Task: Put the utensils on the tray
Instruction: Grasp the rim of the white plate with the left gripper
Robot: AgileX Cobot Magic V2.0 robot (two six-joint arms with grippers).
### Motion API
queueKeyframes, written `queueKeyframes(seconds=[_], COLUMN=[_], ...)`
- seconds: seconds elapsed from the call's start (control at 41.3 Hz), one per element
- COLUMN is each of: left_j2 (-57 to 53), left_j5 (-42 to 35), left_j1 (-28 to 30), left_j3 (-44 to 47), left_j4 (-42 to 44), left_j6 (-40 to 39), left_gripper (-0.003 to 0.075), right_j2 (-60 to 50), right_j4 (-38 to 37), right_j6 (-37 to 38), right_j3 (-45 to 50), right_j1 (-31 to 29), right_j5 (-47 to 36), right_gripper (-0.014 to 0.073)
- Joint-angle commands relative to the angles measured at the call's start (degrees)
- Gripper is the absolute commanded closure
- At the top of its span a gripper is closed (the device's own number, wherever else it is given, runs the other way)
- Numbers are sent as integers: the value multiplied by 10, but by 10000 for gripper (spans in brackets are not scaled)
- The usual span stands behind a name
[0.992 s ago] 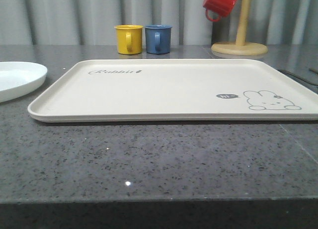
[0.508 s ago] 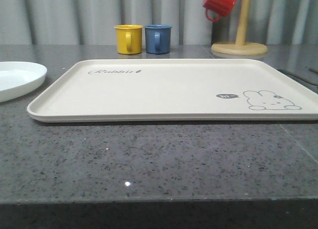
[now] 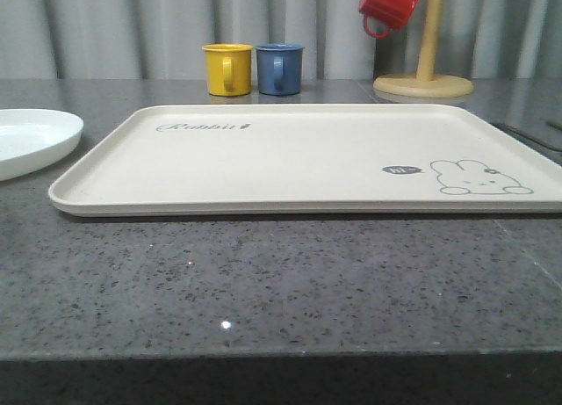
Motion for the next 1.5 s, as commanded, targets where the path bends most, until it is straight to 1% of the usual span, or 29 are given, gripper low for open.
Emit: queueKeyframes(seconds=[0.0, 0.097, 0.169, 0.218, 0.314, 0.411, 0.484, 0.532, 0.701, 0.943, 1.016, 1.064, 1.137, 1.234, 1.258, 1.379, 1.475], left_j2=[68, 143, 196, 223, 282, 333, 362, 380, 421, 435, 435, 435, 435, 434, 434, 427, 415], left_j5=[40, 123, 168, 198, 244, 285, 301, 308, 309, 307, 307, 307, 307, 307, 308, 326, 344], left_j1=[-43, -78, -94, -100, -103, -103, -103, -103, -103, -103, -103, -103, -103, -103, -103, -103, -108], left_j3=[-72, -127, -165, -187, -220, -244, -252, -255, -255, -255, -255, -255, -255, -255, -256, -286, -333], left_j4=[-2, 6, 7, 7, 10, 23, 32, 33, 33, 33, 35, 36, 41, 53, 57, 73, 78], left_j6=[15, 17, 18, 18, 18, 18, 18, 18, 18, 18, 18, 18, 18, 18, 18, 18, 18], left_gripper=[102, 102, 103, 119, 198, 311, 360, 376, 384, 385, 400, 438, 530, 710, 742, 739, 739], right_j2=[10, 10, 10, 10, 10, 10, 10, 10, 10, 10, 10, 10, 10, 10, 10, 10, 10], right_j4=[0, 0, 0, 0, 0, 0, 0, 0, 0, 0, 0, 0, 0, 0, 0, 0, 0], right_j6=[-5, -5, -5, -5, -5, -5, -5, -5, -5, -5, -5, -5, -5, -5, -5, -5, -5], right_j3=[-19, -19, -19, -19, -19, -19, -19, -19, -19, -19, -19, -19, -19, -19, -19, -19, -19], right_j1=[-3, -3, -3, -3, -3, -3, -3, -3, -3, -3, -3, -3, -3, -3, -3, -3, -3], right_j5=[-50, -49, -49, -49, -49, -49, -49, -49, -49, -49, -49, -49, -49, -49, -49, -49, -49], right_gripper=[-15, -15, -15, -15, -15, -15, -15, -15, -15, -15, -15, -15, -15, -15, -15, -15, -15])
